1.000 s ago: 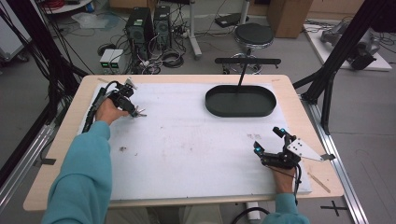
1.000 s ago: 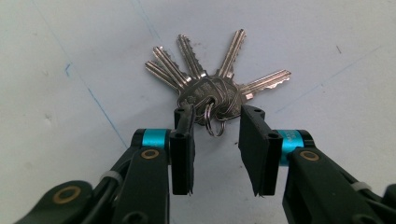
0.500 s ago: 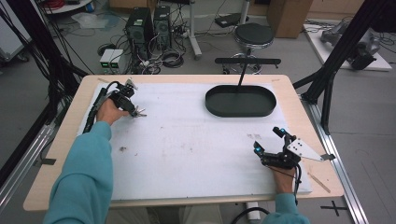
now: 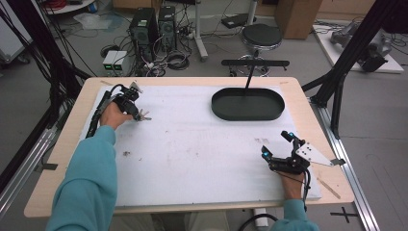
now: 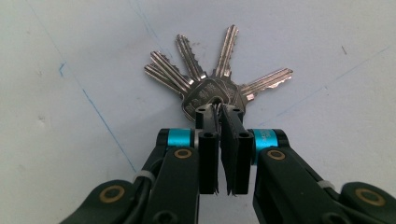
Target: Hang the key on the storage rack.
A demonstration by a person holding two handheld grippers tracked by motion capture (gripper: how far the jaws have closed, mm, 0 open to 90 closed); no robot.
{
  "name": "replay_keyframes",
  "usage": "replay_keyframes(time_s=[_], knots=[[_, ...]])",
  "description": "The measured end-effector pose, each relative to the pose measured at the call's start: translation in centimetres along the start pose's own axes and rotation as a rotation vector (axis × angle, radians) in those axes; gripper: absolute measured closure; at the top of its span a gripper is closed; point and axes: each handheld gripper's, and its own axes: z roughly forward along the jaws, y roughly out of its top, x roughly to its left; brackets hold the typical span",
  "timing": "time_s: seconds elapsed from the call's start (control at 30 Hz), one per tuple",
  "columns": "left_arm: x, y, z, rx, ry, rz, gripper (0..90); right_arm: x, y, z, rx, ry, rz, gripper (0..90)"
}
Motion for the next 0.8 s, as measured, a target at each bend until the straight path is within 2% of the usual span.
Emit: replay_keyframes(time_s=[0.27,0.53,0.63,0.8], knots=[[-0.2,-0.1,0.0,-0.001,0.002,-0.003,88.0,0.0,0.0,0.0,0.003,0.001,0.005,1.3],[-0.2,-0.1,-0.5,-0.029,0.001,0.03,88.4,0.0,0.0,0.0,0.003,0.001,0.004,1.3],[-0.2,-0.1,-1.3,-0.078,-0.03,0.032,88.4,0.0,0.0,0.0,0.002,0.001,0.003,1.3],[-0.4,-0.3,-3.6,-0.206,-0.113,0.05,88.4,0.0,0.0,0.0,0.002,0.002,0.003,1.3]])
